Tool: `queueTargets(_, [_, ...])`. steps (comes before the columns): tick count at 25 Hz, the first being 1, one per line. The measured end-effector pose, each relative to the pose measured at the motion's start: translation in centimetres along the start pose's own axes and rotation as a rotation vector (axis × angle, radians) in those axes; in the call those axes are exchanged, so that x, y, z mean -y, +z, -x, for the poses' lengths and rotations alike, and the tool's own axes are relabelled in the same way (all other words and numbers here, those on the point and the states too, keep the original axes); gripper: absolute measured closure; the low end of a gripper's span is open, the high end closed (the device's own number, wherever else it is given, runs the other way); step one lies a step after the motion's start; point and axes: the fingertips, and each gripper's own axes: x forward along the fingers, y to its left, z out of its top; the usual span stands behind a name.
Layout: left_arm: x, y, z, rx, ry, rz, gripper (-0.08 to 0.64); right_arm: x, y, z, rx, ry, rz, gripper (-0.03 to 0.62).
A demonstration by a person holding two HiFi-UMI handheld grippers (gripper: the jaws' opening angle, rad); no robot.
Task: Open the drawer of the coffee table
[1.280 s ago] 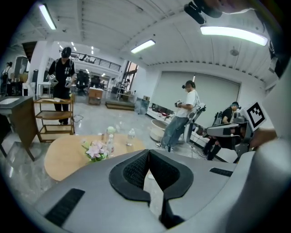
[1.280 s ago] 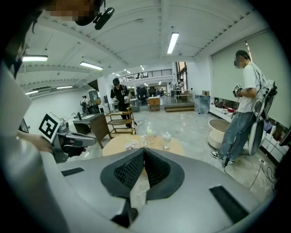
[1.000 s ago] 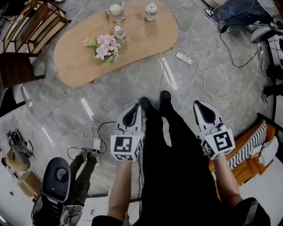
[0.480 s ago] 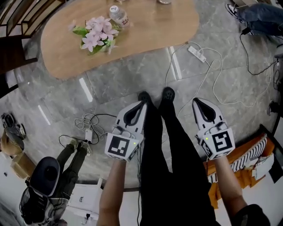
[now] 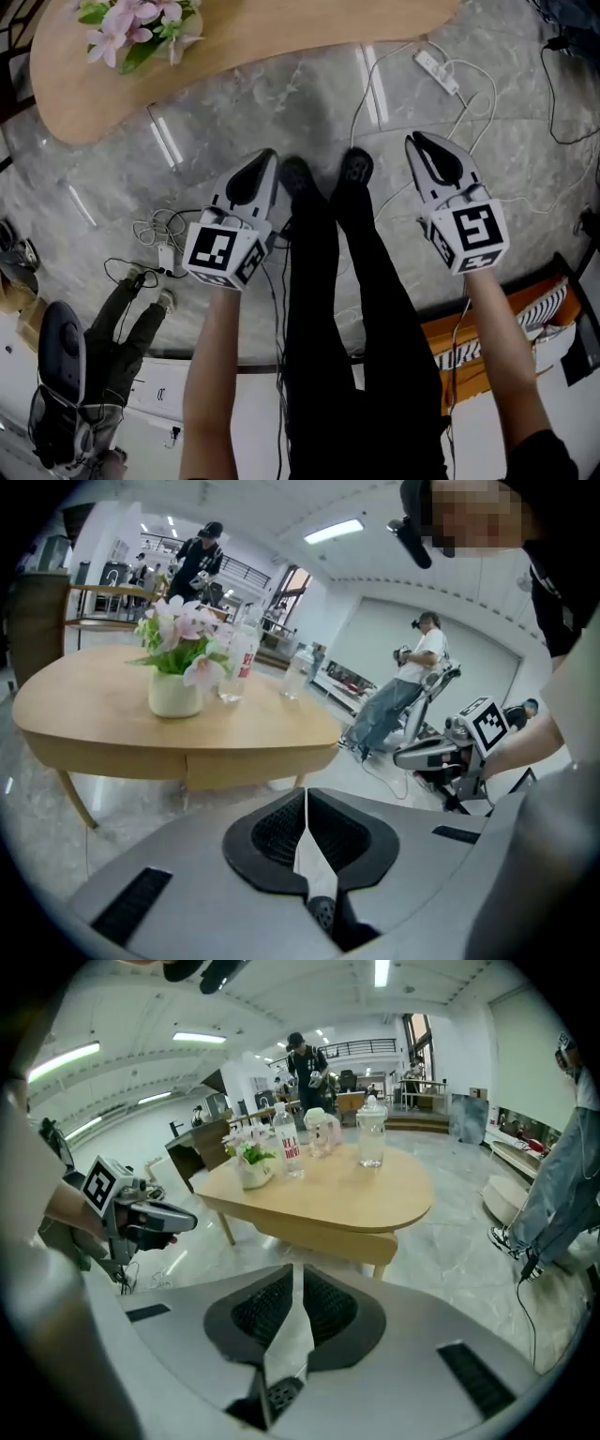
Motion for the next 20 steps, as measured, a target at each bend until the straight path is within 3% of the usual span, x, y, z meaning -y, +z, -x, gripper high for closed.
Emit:
queueTargets(5, [-5.5, -2.6, -2.3, -0.026, 0.077, -0.008, 0.545, 3.6, -2.7, -4.3, -0.041, -0.043, 0.088, 0.573])
queueTargets(8, [-8.5, -3.0, -3.4, -0.04, 0.099, -0.003, 0.541, 6.1, -3.0, -6.4, -0.068, -0.075, 0.114, 0.452])
queueTargets(10, [-10.1, -3.0, -4.2, -0.047, 0.115, -0.015, 0.48, 7.7, -2.7, -7.7, -0.081, -0.104, 0.135, 0.411])
queueTargets(13, [-12.1, -2.5, -5.2, -0.05, 0.141, -0.021, 0.444, 9.6, -2.1, -9.3, -0.095, -0.146, 0.179, 0.376])
queueTargets(20, [-15.6, -2.2, -7.3, -0.053, 0.181, 0.014, 0.314, 12.3, -1.3, -12.5, -0.133, -0.185, 0.271, 0.347])
